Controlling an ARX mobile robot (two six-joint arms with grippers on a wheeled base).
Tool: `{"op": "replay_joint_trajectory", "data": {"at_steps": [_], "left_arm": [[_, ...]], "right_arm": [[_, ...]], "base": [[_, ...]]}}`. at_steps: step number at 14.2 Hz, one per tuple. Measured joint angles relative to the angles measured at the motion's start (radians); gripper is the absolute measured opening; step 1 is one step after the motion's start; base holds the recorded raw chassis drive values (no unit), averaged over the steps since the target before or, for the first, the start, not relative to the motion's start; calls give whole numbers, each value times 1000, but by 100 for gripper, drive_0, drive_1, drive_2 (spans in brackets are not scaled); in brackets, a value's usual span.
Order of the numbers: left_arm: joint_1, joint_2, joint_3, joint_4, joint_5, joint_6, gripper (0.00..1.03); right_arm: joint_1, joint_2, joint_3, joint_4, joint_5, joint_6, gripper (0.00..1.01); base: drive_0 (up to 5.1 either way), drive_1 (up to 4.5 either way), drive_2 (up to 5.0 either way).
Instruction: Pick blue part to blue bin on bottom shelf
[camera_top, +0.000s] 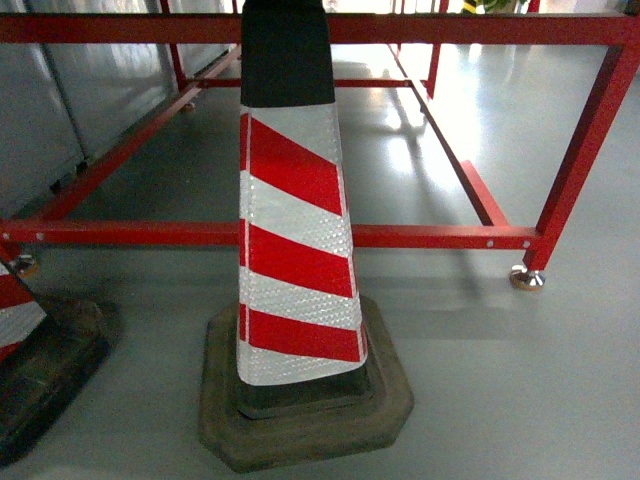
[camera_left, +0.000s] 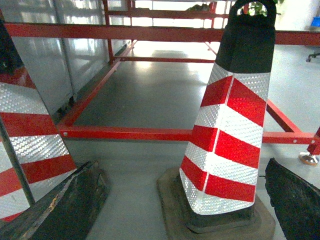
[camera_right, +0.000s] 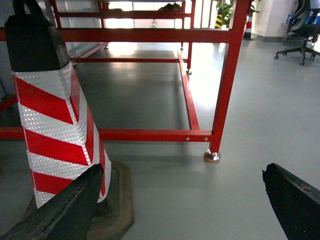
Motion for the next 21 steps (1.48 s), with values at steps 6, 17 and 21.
{"op": "replay_joint_trajectory", "data": {"at_steps": [6, 17, 21], "left_arm": [[0, 0, 0, 0, 0, 0, 98], [0, 0, 0, 0, 0, 0, 98], [0, 0, 0, -4, -1, 0, 98]], "right_arm": [[0, 0, 0, 0, 0, 0, 98], [0, 0, 0, 0, 0, 0, 98], [0, 0, 0, -2, 0, 0, 98]], "base": [[0, 0, 0], [0, 0, 0], [0, 0, 0]]}}
